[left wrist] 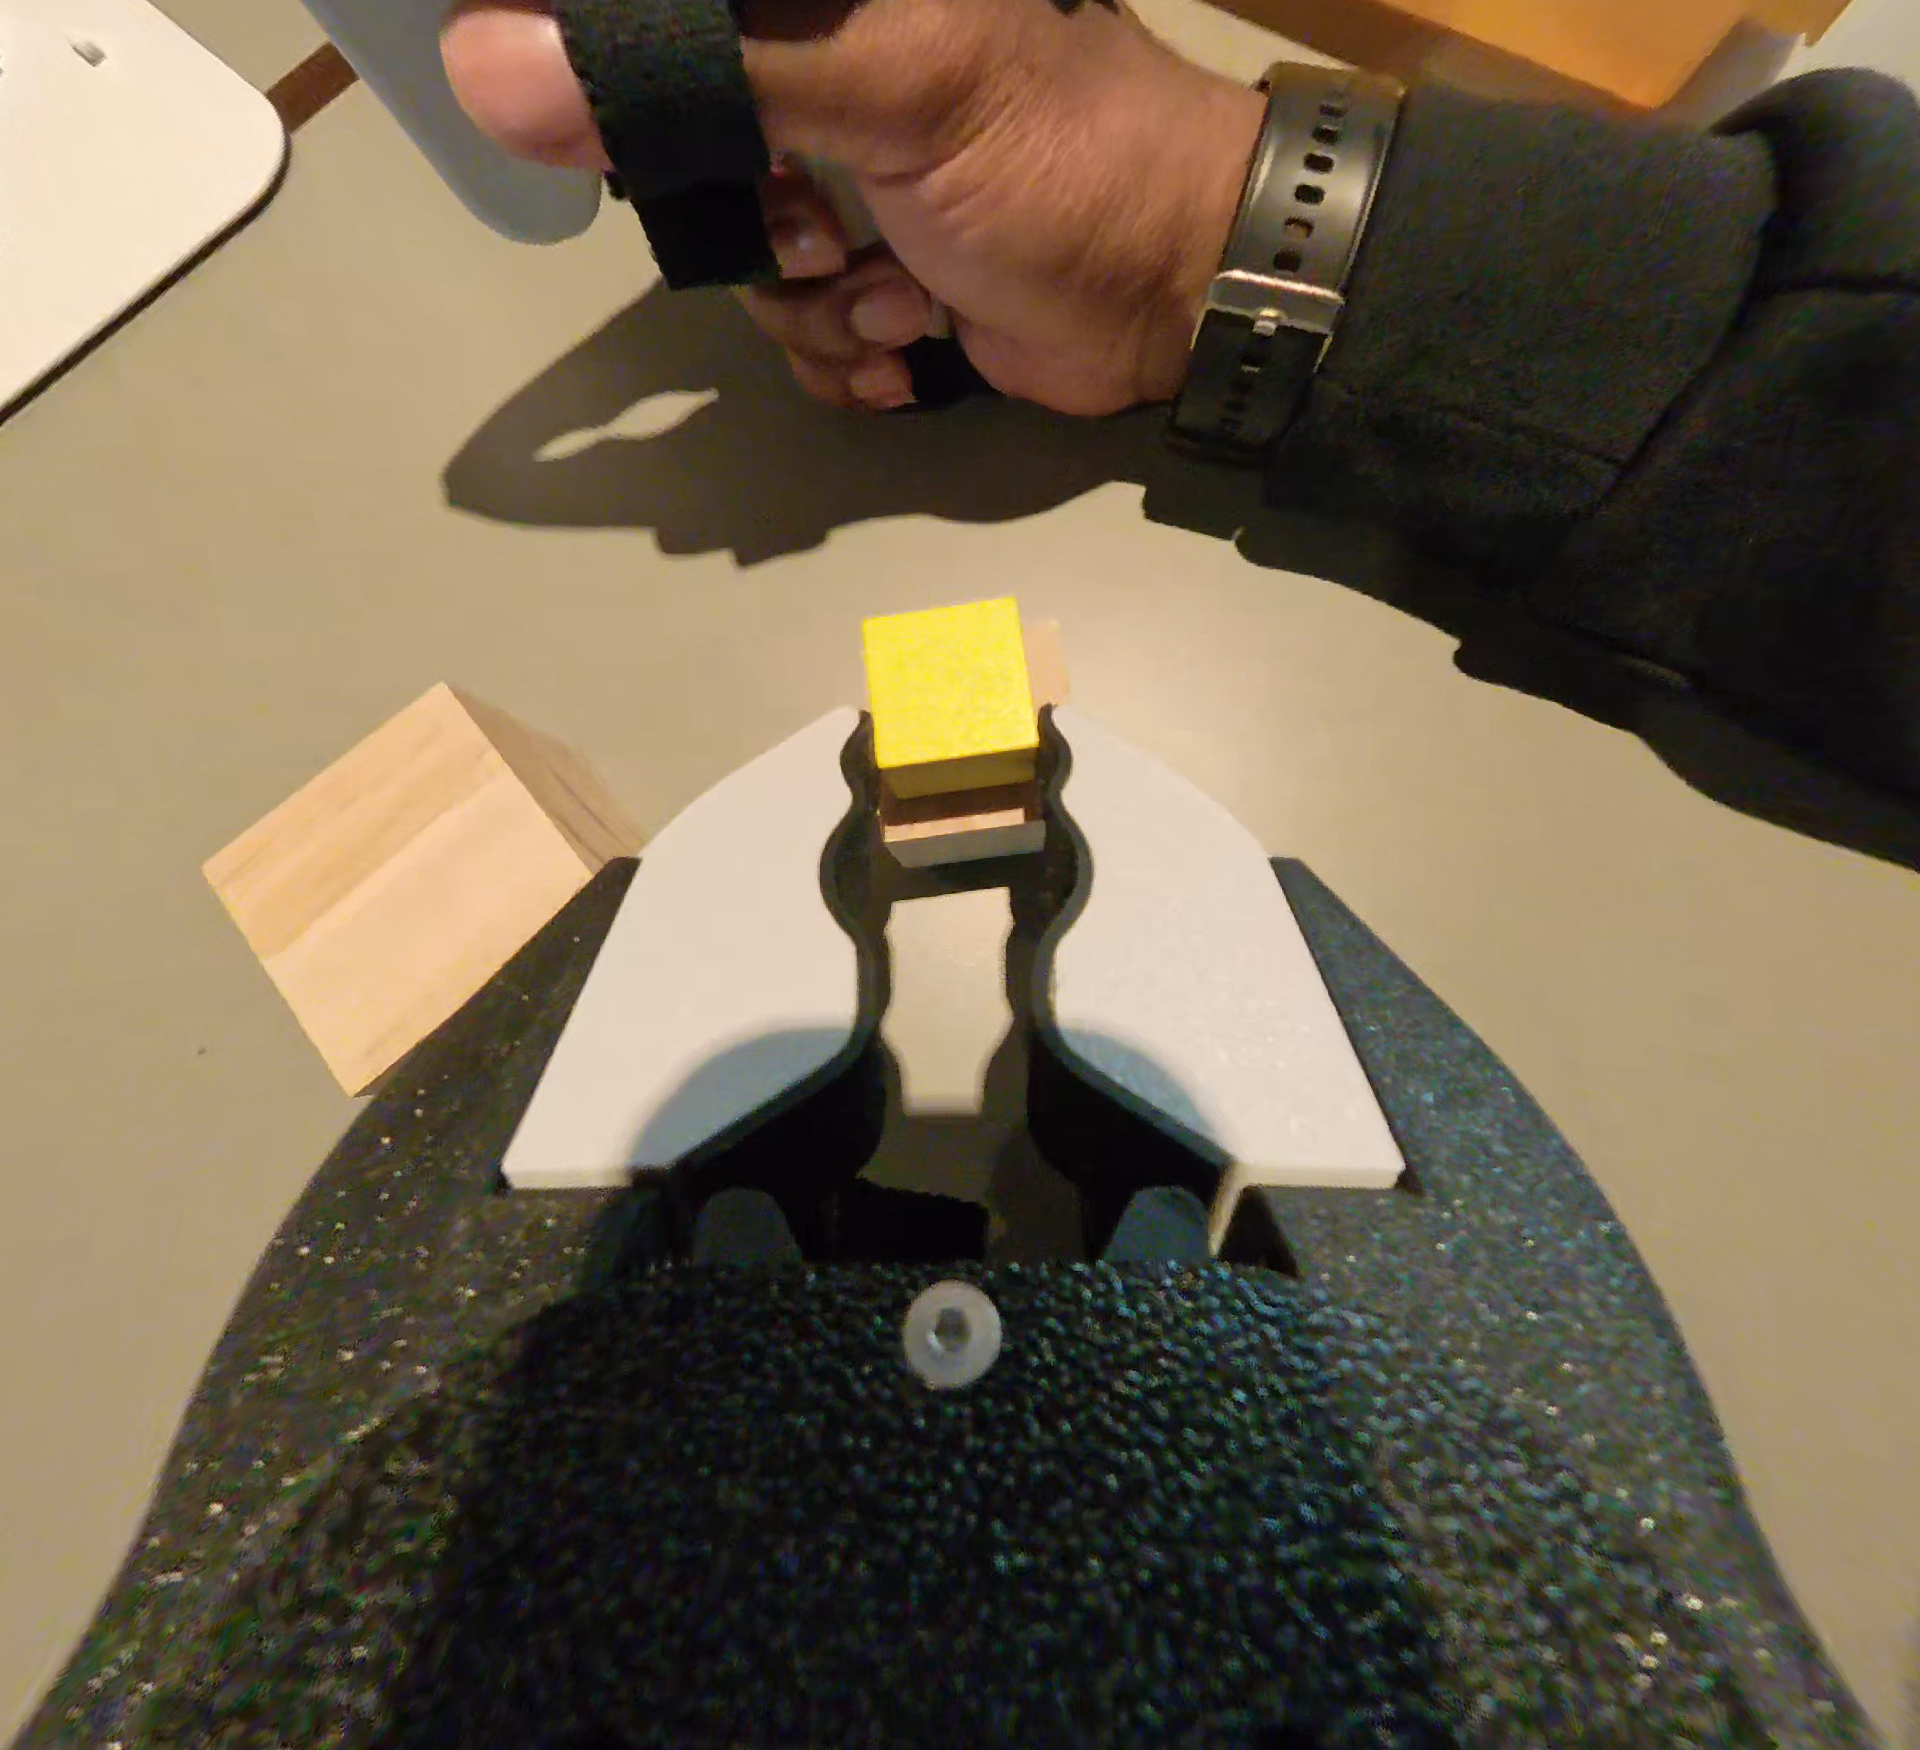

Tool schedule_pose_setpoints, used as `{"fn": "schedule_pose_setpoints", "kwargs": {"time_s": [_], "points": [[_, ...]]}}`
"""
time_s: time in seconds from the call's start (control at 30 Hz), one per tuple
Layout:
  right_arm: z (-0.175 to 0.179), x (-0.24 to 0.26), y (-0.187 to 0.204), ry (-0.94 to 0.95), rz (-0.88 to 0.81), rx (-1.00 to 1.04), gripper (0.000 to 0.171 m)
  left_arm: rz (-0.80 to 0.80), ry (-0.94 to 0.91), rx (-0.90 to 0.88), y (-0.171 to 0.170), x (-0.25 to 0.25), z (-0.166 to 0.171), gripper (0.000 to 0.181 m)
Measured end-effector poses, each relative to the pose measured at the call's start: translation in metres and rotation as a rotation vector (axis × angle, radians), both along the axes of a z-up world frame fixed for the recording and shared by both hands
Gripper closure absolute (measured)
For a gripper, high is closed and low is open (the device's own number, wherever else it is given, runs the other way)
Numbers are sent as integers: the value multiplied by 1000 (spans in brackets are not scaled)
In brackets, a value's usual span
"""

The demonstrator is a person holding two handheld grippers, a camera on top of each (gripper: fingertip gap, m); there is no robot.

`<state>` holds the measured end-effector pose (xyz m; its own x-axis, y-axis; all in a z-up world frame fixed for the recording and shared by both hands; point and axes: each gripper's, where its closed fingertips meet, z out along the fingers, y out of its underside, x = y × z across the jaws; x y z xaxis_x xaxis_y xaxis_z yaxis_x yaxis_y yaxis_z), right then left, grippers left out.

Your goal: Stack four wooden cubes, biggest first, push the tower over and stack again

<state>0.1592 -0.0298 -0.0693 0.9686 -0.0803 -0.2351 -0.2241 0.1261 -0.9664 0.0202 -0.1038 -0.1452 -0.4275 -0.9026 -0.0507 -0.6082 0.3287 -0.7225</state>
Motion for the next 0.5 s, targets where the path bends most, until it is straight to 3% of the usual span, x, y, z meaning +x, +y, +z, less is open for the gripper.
{"fn": "schedule_pose_setpoints", "kwargs": {"time_s": [0.5], "points": [[0,5,5,26,19,6,171,-4,35,11,0,-2,0,153]]}}
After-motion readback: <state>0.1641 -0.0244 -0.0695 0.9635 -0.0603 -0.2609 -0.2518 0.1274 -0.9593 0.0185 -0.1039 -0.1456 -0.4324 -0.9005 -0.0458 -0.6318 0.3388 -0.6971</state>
